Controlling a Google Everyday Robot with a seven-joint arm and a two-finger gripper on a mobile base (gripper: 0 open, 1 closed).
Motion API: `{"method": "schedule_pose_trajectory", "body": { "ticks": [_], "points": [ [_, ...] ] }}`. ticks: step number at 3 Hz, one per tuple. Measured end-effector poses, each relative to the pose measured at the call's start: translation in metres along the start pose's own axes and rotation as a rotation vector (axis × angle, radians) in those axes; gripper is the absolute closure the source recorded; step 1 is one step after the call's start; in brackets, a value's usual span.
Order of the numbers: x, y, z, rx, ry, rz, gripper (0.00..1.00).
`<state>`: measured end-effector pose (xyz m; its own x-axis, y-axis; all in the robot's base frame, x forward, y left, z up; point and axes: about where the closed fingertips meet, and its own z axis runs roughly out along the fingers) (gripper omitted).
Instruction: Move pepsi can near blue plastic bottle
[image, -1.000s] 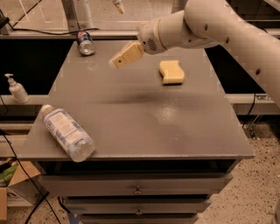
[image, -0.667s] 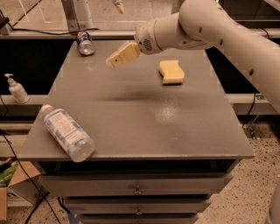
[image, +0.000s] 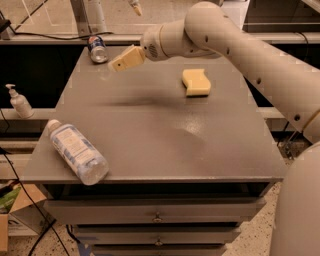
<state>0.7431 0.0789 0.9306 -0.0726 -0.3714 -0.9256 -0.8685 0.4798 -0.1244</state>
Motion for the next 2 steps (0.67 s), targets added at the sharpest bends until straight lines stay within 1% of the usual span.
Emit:
{"method": "schedule_pose_trajectory", "body": {
  "ticks": [1,2],
  "points": [
    [-0.004,0.001,0.024,0.005,-0.003,-0.02,0.0],
    [-0.009,-0.002,0.059,0.008,-0.023,-0.022,0.0]
  ]
}}
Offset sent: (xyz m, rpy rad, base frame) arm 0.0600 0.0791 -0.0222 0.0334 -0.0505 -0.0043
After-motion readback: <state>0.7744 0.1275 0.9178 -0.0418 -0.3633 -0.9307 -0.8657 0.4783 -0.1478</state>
